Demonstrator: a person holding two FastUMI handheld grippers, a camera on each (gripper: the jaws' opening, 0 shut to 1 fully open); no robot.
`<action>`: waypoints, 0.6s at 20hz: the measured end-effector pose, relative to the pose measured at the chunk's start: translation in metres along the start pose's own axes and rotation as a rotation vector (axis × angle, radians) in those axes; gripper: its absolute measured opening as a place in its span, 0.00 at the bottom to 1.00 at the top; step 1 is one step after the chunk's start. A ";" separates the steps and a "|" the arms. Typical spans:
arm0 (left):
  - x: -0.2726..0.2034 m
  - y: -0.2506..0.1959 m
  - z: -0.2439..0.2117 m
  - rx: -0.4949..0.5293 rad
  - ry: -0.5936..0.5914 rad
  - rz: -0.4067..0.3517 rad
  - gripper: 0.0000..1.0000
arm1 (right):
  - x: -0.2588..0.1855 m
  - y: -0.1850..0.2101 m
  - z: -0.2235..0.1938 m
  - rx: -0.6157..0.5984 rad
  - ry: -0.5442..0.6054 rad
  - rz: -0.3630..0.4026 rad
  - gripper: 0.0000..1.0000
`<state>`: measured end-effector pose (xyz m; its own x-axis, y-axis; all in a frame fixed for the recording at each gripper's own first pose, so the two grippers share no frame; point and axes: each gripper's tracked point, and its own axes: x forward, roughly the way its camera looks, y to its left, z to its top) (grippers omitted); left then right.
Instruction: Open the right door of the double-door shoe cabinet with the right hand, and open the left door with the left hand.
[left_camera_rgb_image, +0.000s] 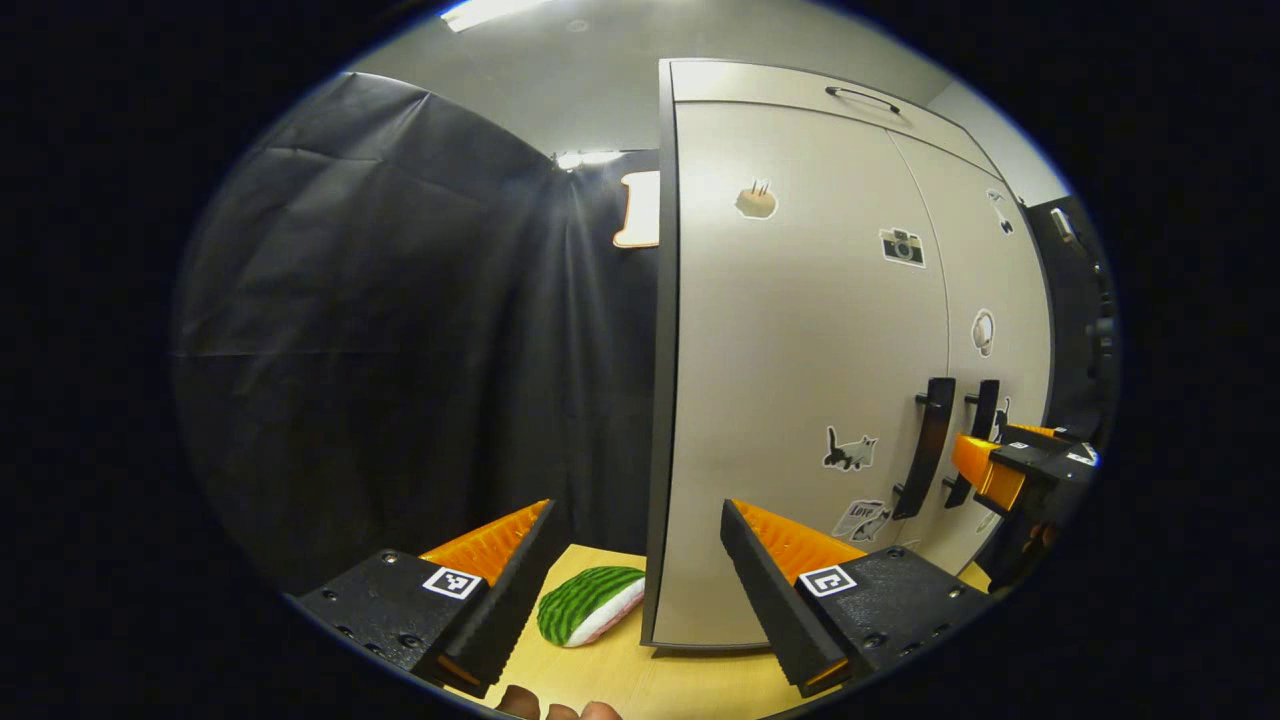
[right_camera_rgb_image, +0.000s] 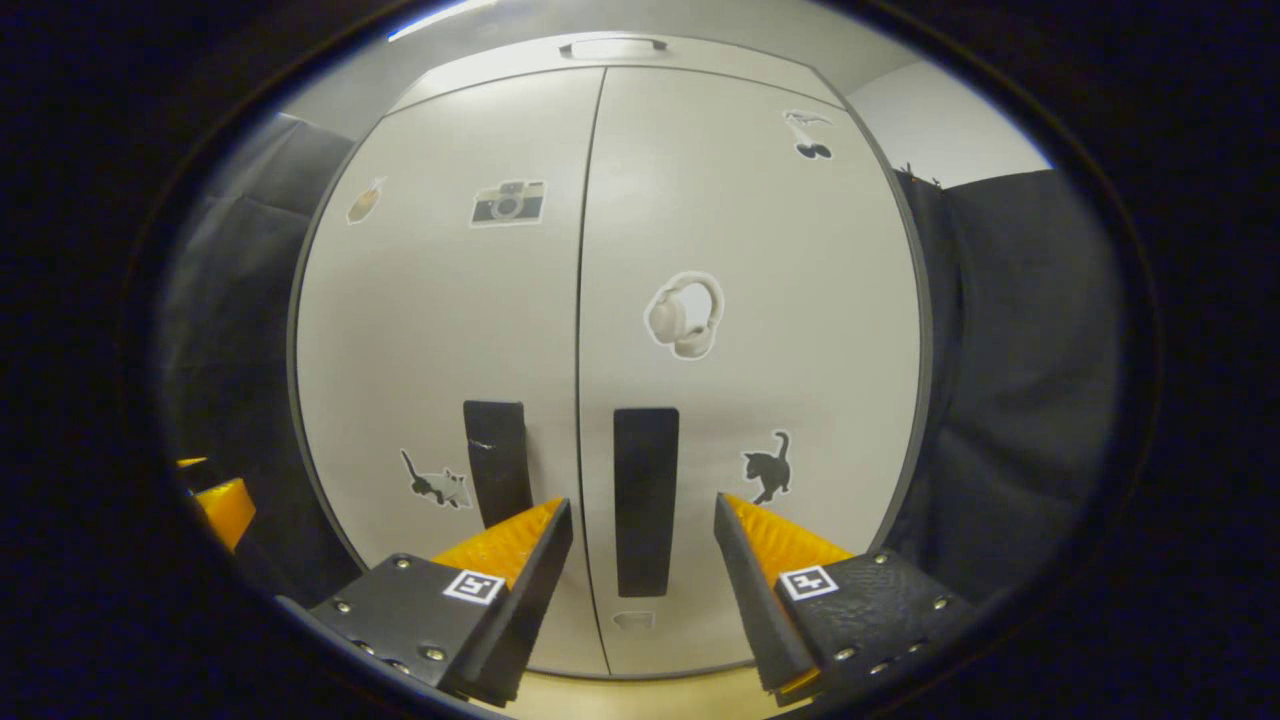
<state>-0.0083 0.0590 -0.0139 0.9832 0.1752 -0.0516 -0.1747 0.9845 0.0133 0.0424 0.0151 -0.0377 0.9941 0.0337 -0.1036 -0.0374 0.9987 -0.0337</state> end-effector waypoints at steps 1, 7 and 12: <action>0.000 0.002 -0.002 0.000 0.007 0.007 1.00 | 0.001 -0.003 -0.001 0.001 0.003 -0.015 0.84; -0.002 0.008 -0.006 -0.013 0.014 0.018 1.00 | 0.018 0.000 -0.007 0.016 0.030 -0.002 0.65; -0.002 0.009 -0.011 -0.027 0.026 0.018 1.00 | 0.026 0.000 -0.011 0.046 0.048 -0.026 0.37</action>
<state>-0.0129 0.0676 -0.0242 0.9783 0.1924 -0.0773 -0.1939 0.9809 -0.0125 0.0668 0.0154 -0.0517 0.9886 0.0073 -0.1506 -0.0061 0.9999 0.0083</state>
